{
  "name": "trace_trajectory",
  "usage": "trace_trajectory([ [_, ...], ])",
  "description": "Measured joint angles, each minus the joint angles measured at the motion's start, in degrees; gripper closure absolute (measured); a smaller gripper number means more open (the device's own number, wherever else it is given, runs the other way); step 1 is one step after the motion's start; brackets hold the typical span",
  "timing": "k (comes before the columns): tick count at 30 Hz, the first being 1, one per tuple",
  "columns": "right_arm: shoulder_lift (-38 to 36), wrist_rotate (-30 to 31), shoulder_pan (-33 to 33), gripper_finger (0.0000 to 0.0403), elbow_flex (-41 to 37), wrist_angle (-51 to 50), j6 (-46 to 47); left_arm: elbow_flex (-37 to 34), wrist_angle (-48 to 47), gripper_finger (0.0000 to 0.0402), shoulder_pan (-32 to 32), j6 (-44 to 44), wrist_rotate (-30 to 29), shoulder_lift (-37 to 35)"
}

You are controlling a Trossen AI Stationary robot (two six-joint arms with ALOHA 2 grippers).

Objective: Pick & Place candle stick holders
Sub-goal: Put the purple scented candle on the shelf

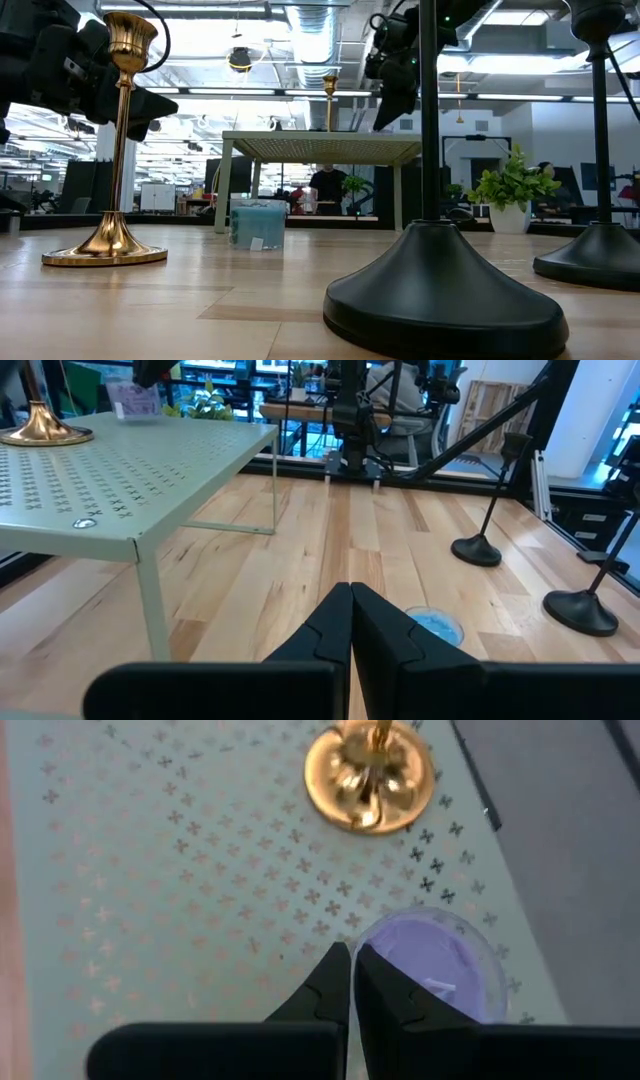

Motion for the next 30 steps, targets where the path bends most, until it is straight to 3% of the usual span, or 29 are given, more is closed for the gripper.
trace_trajectory([
  [23, 0.00, -1.57, 0.21, 0.0403, 0.02, -0.59, 0.97, 0.01, 0.24, 0.0394, -0.01, 0.00, 0.02, 0.00],
  [30, 0.00, -1.55, 0.21, 0.0377, 0.02, -0.59, 1.10, 0.01, 0.38, 0.0394, -0.01, 0.00, 0.00, -0.02],
])
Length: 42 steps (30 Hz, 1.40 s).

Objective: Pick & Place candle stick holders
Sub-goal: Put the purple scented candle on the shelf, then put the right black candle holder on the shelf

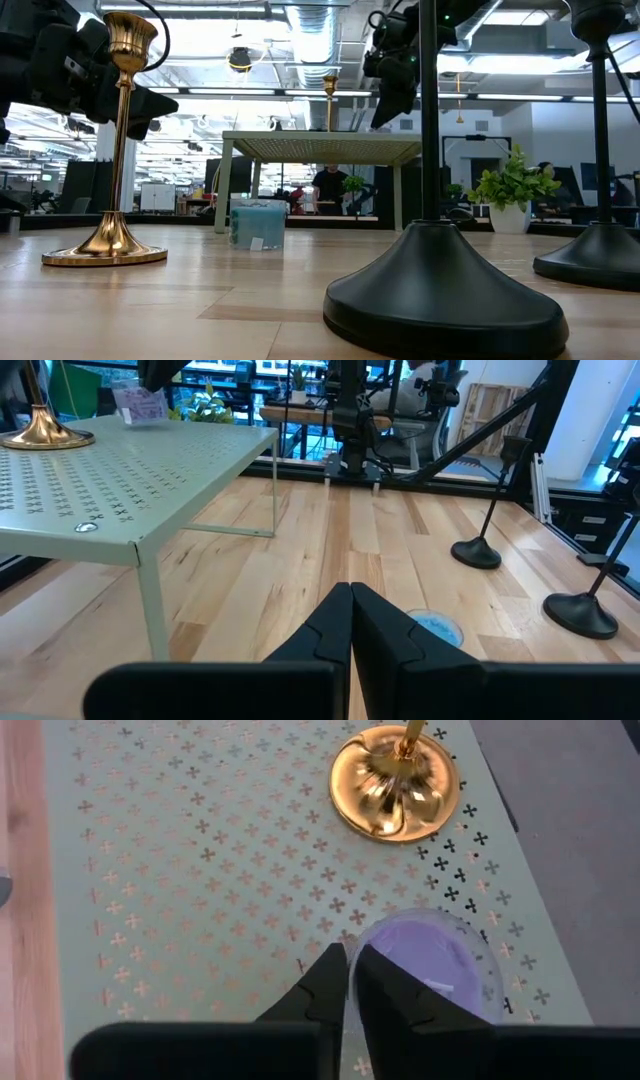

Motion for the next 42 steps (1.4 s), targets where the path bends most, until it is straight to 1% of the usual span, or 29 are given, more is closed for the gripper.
trace_trajectory([
  [6, 0.00, 0.00, 0.00, 0.0359, 0.02, 0.04, 0.00, 0.00, 0.02, 0.0394, 0.00, 0.00, 0.01, 0.00],
  [13, -0.65, 0.02, 0.04, 0.0356, 0.04, 0.31, 0.00, 0.00, 0.02, 0.0394, 0.00, 0.01, 0.00, 0.00],
  [18, -3.76, 0.04, 1.57, 0.0356, 0.07, -0.24, -0.02, 0.00, 0.04, 0.0394, 0.00, 0.00, 0.02, 0.02],
  [22, -7.87, 0.07, 3.24, 0.0356, 0.07, -0.26, 0.00, 0.00, 0.04, 0.0394, 0.00, 0.00, 0.02, 0.00],
  [27, -14.19, 0.13, 6.89, 0.0356, 0.09, -2.49, 4.26, 0.00, 0.04, 0.0394, 0.01, 0.00, 0.00, 0.01],
  [32, -19.96, -0.02, 12.00, 0.0356, 0.11, -11.01, 4.46, 0.00, 0.04, 0.0394, 0.00, 0.00, 0.00, 0.00],
  [37, -23.51, 0.01, 17.60, 0.0356, 0.11, -18.40, 6.20, 0.00, 0.04, 0.0394, 0.00, 0.00, 0.00, 0.00],
  [42, -25.78, 0.06, 23.65, 0.0356, 0.11, -19.52, 7.93, 0.00, 0.04, 0.0394, 0.01, 0.01, 0.02, 0.01],
])
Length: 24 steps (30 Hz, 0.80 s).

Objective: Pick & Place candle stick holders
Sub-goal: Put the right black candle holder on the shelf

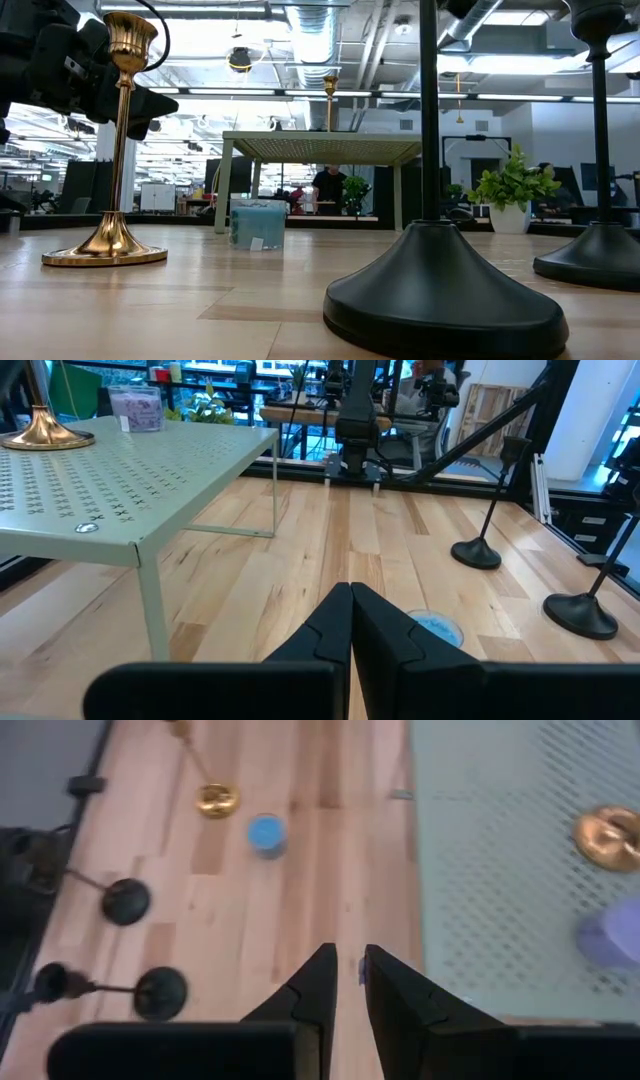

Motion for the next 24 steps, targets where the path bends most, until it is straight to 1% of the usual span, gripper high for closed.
trace_trajectory([
  [4, -1.31, 0.11, 4.63, 0.0362, -0.35, 0.21, 0.40, 0.00, 0.00, 0.0394, -0.01, -0.01, -0.01, 0.00],
  [7, -3.78, 0.13, 7.47, 0.0372, -5.54, 3.65, 0.44, 0.00, 0.00, 0.0394, 0.00, -0.01, -0.01, -0.01],
  [11, -9.25, 0.54, 8.66, 0.0388, -19.64, 13.95, 0.46, -0.01, 0.00, 0.0394, 0.00, -0.01, -0.01, -0.01],
  [16, -15.65, 0.60, 7.40, 0.0401, -37.98, 32.16, 1.43, -0.02, 0.15, 0.0394, -0.01, -0.01, 0.00, -0.01],
  [20, -19.27, 0.61, 6.57, 0.0400, -49.21, 44.23, 6.74, 0.00, 0.17, 0.0394, -0.01, -0.01, -0.01, 0.00],
  [24, -22.26, 0.59, 7.60, 0.0401, -58.72, 55.25, 10.37, 0.00, 0.20, 0.0394, -0.01, -0.01, 0.00, 0.00],
])
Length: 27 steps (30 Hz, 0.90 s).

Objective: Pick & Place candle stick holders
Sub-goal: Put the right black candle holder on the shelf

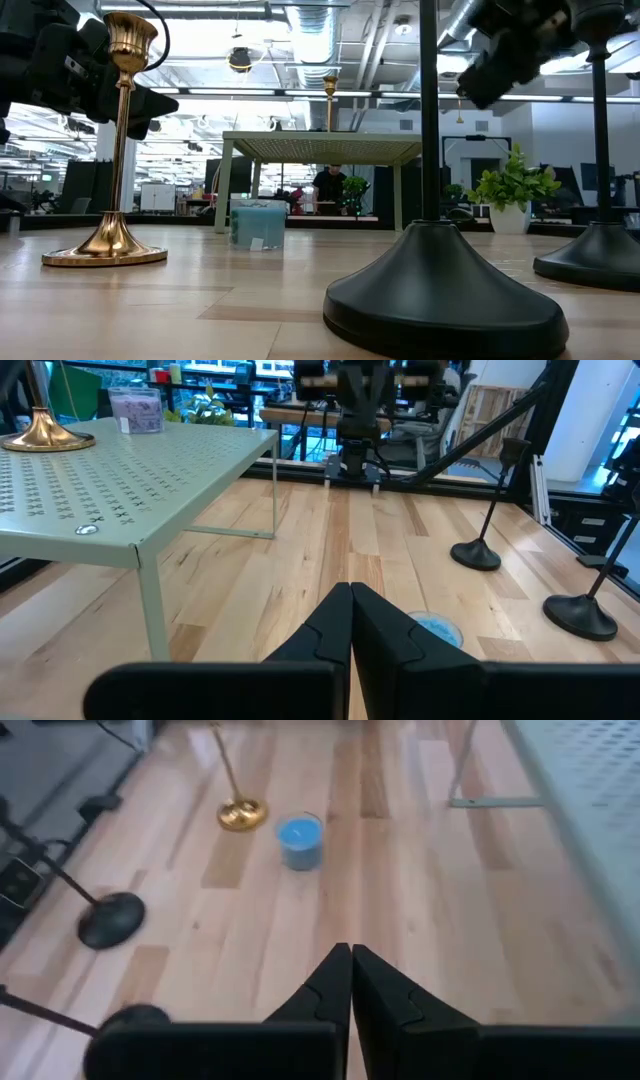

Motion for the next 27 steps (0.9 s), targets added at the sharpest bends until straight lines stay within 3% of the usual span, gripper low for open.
trace_trajectory([
  [6, -3.51, 2.02, 2.11, 0.0402, -10.30, 18.35, 1.14, -0.01, 0.08, 0.0394, 0.00, 0.00, -0.01, 0.01],
  [9, -5.33, 5.42, 2.77, 0.0402, -12.77, 21.77, 0.33, 0.00, 0.29, 0.0394, 0.02, 0.00, 0.00, 0.00],
  [19, -8.06, 15.75, 2.76, 0.0402, -14.72, 22.65, -0.79, 0.00, 2.34, 0.0394, 0.00, -0.66, 0.23, 0.00],
  [23, -7.34, 20.88, 2.76, 0.0402, -14.72, 22.39, 1.26, -0.01, 2.43, 0.0394, 0.02, -0.84, 3.39, 0.00],
  [27, -5.95, 20.55, 2.78, 0.0402, -14.71, 22.26, 3.04, 0.00, 2.56, 0.0394, 0.02, -0.87, 6.43, 0.00],
])
